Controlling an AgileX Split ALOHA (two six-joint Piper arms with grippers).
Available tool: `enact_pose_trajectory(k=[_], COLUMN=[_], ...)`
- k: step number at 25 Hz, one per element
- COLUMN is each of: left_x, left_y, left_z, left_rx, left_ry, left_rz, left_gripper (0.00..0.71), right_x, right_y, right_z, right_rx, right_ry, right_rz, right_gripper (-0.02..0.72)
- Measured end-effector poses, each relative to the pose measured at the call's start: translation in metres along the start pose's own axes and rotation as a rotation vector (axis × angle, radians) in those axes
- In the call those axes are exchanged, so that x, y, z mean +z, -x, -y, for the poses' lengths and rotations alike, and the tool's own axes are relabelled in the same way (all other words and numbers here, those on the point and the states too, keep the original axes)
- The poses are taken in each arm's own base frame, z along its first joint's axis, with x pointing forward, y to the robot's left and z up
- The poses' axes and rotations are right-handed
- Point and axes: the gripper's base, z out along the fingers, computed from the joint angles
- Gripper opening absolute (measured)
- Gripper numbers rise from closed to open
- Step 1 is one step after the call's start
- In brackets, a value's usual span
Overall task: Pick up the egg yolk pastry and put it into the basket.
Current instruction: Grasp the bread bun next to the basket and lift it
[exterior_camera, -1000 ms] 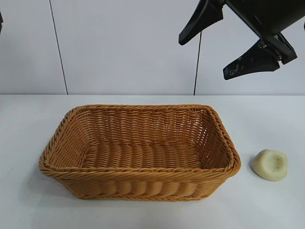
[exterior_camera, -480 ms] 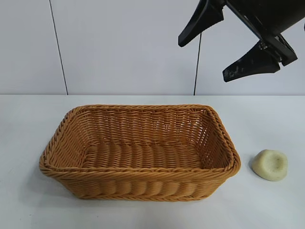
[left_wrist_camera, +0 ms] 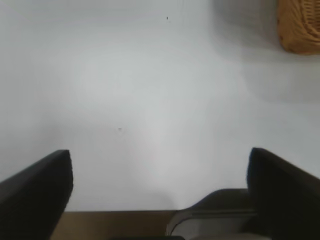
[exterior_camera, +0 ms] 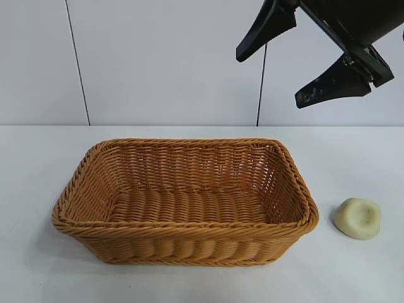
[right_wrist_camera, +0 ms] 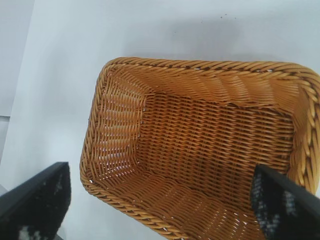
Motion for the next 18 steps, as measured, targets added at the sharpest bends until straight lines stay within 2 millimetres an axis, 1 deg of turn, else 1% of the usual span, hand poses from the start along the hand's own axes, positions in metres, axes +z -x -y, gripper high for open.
enact_pose_trajectory(k=[7,12,16,18], left_x=[-0.009,-0.024,-0.026,-0.026], left_y=[-0.006,-0.017,-0.019,-0.019], left_z=[-0.001,-0.001,-0.001,-0.001], left_rx=[-0.04,-0.037,-0.037,-0.037], left_ry=[0.048,0.045,0.045,0.045], left_rz=[0.07,0.196,0.208,0.208], left_gripper=[0.678,0.678,0.678,0.678], right_x=[0.0,0.0,0.0,0.0], right_y=[0.0,0.0,-0.001,-0.002], right_z=[0.0,0.0,0.001,0.004], right_rx=[0.0,0.0,-0.013,-0.037], right_ry=[0.0,0.0,-0.01,-0.041], right_rz=[0.0,0.0,-0.009,-0.027], right_gripper=[0.695,0.695,0.695,0.695])
